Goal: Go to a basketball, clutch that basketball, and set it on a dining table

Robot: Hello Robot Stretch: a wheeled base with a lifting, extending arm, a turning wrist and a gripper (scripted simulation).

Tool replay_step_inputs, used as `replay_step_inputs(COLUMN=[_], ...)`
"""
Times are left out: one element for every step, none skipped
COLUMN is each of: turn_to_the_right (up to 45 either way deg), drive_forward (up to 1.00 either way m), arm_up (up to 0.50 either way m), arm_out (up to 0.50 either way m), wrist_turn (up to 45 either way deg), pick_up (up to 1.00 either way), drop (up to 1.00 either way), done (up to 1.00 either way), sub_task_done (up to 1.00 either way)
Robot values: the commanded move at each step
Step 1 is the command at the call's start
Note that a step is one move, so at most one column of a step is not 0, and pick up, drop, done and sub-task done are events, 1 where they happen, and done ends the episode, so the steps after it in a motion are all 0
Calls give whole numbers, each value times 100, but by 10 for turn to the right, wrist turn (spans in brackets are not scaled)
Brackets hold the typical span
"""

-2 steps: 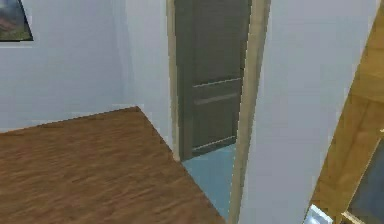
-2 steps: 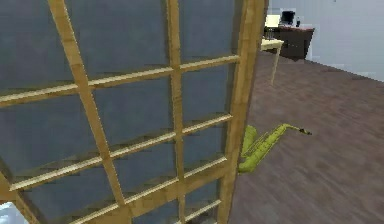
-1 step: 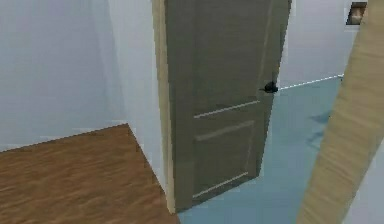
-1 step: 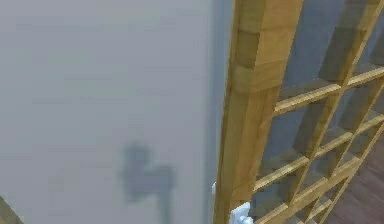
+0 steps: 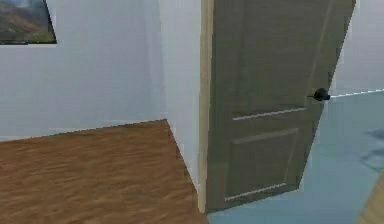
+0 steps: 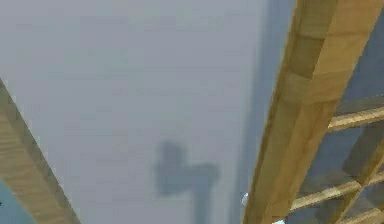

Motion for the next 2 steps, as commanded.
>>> replay_step_inputs(turn_to_the_right=[0, 450], drive_forward=[70, 0], arm_up=[0, 0], arm_out=[0, 0], wrist_turn=[0, 0], pick_up=[0, 0], drop=[0, 0], done=[0, 0], sub_task_done=[0, 0])
